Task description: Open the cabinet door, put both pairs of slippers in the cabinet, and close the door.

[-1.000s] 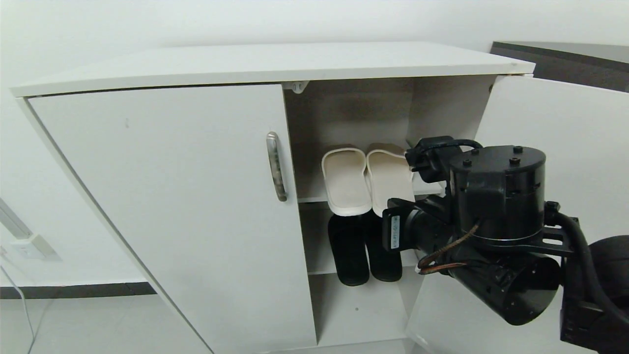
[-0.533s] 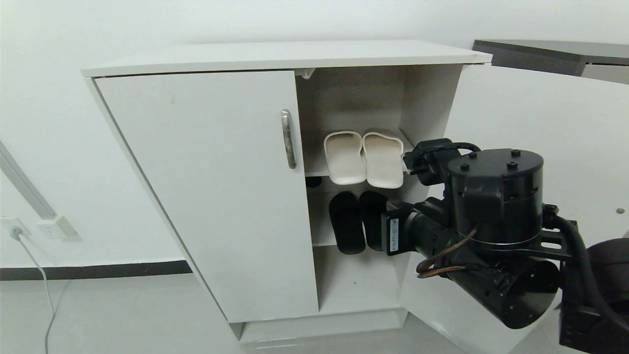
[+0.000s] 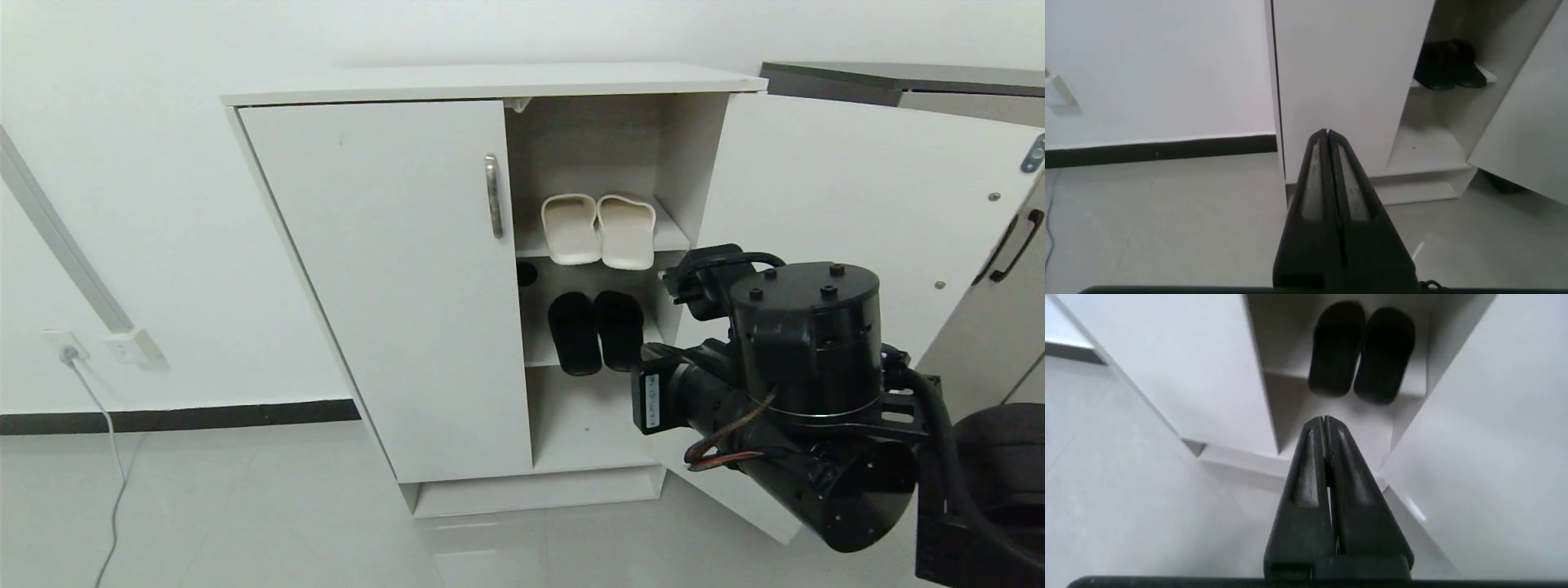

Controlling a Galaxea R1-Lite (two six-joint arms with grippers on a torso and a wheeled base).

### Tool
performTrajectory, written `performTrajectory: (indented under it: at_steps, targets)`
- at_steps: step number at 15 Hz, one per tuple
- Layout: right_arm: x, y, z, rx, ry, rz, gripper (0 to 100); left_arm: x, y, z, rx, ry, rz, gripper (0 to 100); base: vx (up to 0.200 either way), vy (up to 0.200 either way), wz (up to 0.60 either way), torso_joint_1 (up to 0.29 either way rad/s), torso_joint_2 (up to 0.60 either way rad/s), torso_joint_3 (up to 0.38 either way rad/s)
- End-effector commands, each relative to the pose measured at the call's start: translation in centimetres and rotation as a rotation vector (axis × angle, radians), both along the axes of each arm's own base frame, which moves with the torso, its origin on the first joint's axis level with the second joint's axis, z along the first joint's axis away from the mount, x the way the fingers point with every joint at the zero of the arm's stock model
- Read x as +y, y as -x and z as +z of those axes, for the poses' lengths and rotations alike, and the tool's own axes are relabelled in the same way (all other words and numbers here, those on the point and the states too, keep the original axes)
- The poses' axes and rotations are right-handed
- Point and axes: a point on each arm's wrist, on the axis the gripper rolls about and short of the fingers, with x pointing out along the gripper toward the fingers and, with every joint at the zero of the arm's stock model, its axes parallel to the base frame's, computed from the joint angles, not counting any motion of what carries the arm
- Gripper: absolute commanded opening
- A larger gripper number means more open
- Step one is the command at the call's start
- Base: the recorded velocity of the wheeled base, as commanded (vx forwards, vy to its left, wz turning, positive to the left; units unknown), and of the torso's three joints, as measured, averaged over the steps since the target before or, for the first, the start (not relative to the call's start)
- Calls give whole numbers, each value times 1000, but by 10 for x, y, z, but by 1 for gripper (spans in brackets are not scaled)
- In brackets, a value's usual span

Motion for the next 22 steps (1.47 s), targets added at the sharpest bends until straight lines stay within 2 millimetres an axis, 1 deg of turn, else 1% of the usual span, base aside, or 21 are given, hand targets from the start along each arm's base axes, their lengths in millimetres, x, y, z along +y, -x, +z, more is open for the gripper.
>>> performTrajectory:
  at_steps: [1,4,6,10,14,22]
  targets:
    - [2,-1,-5,11,13,2,0,0,0,0,1,-1,0,0,-200,0,0,2,-2,2]
    - [2,-7,-12,23,29,-11,0,0,0,0,1,-1,0,0,-200,0,0,4,4,4]
    - [3,-12,-18,36,43,-20,0,0,0,0,1,-1,0,0,0,0,0,0,0,0]
    - [2,-13,-22,44,53,-25,0,0,0,0,1,-1,0,0,0,0,0,0,0,0]
    - [-6,-19,-27,45,78,-41,0,0,0,0,1,-3,0,0,0,0,0,0,0,0]
    - [-9,-19,-35,63,101,-45,0,0,0,0,1,0,0,0,0,0,0,0,0,0]
